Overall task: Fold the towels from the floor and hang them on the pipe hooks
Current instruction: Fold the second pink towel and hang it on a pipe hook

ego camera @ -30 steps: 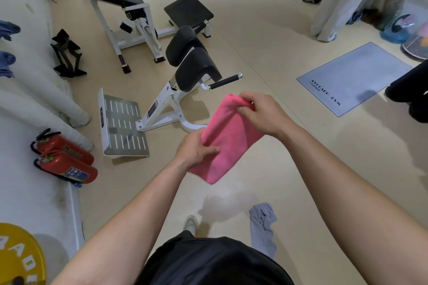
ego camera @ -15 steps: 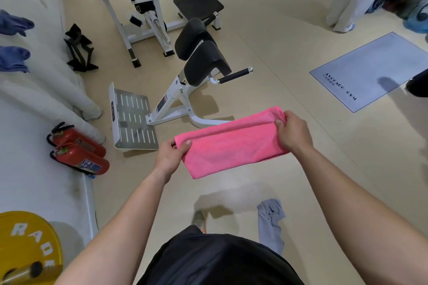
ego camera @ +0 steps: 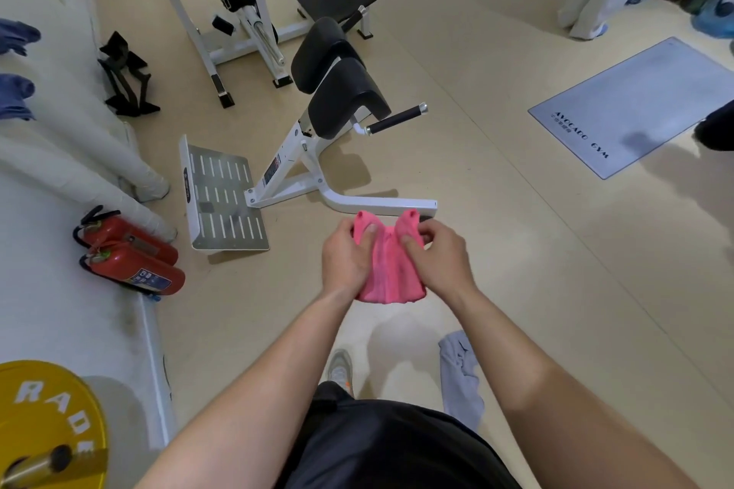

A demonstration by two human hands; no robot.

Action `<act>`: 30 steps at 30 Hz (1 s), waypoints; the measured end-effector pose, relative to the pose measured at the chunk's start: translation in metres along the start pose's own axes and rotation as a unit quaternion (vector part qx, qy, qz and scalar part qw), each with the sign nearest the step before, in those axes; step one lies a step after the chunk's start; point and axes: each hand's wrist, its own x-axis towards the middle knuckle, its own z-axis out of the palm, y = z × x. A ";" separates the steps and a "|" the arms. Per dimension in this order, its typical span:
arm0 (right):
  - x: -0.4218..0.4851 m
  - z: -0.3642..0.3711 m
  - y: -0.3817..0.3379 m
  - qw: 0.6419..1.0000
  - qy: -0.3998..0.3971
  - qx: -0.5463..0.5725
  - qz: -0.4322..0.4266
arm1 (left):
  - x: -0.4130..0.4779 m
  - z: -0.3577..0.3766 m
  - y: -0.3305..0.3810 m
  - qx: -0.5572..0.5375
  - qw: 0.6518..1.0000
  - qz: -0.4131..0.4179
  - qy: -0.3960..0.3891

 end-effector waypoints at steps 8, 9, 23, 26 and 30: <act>-0.011 0.011 -0.007 0.998 -0.038 0.051 0.021 | -0.013 0.004 0.012 -0.048 0.999 -0.004 -0.024; -0.011 0.009 -0.007 0.998 -0.036 0.049 0.016 | -0.013 0.002 0.013 -0.049 0.999 -0.004 -0.021; -0.003 0.013 -0.037 0.964 -0.224 -0.008 -0.141 | -0.009 -0.073 0.008 -0.093 0.995 -0.014 -0.032; 0.011 0.015 -0.049 0.975 -0.144 -0.051 -0.159 | -0.007 -0.108 0.005 -0.050 0.998 -0.001 -0.037; 0.028 0.038 -0.084 0.927 -0.285 -0.140 -0.198 | -0.012 -0.155 0.005 -0.021 0.999 0.028 -0.041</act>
